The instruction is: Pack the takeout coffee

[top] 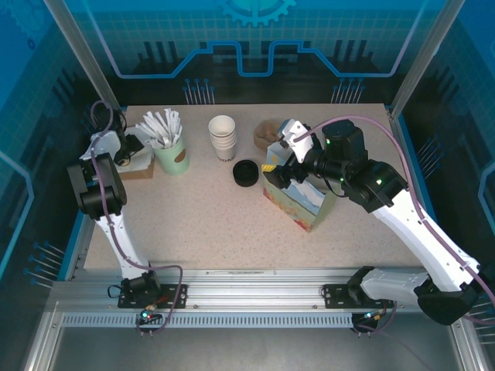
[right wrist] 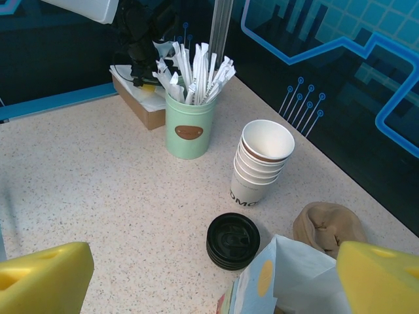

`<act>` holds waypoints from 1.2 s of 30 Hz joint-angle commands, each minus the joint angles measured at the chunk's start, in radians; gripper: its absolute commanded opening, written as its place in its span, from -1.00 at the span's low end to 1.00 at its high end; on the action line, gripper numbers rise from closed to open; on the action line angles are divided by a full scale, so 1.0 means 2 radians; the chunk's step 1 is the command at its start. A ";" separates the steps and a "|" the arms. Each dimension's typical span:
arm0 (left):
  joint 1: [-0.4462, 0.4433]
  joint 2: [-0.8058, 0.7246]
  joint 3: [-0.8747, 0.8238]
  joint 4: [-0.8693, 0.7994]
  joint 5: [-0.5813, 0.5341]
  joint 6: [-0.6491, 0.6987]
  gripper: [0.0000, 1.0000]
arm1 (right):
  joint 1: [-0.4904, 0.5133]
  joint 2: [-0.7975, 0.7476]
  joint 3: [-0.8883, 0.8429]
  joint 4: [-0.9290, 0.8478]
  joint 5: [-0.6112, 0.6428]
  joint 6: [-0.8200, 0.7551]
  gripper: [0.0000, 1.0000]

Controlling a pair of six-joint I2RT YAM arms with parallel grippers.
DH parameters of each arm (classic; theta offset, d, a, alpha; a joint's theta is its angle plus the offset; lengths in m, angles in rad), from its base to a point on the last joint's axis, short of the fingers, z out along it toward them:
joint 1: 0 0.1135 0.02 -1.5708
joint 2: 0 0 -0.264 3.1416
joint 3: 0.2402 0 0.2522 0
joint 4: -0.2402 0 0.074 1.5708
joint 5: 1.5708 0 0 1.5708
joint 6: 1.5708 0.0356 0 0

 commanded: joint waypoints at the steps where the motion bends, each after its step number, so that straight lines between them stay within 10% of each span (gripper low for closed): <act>1: -0.006 0.015 0.014 -0.021 -0.003 0.020 0.15 | -0.005 0.000 -0.002 0.008 -0.006 -0.006 0.93; 24: 0.007 -0.009 0.012 -0.038 0.005 0.043 -1.00 | -0.006 -0.008 -0.004 0.002 -0.002 -0.005 0.93; 36: 0.021 -0.138 -0.067 0.034 -0.022 0.008 -1.00 | -0.006 -0.006 0.001 -0.003 -0.006 -0.001 0.93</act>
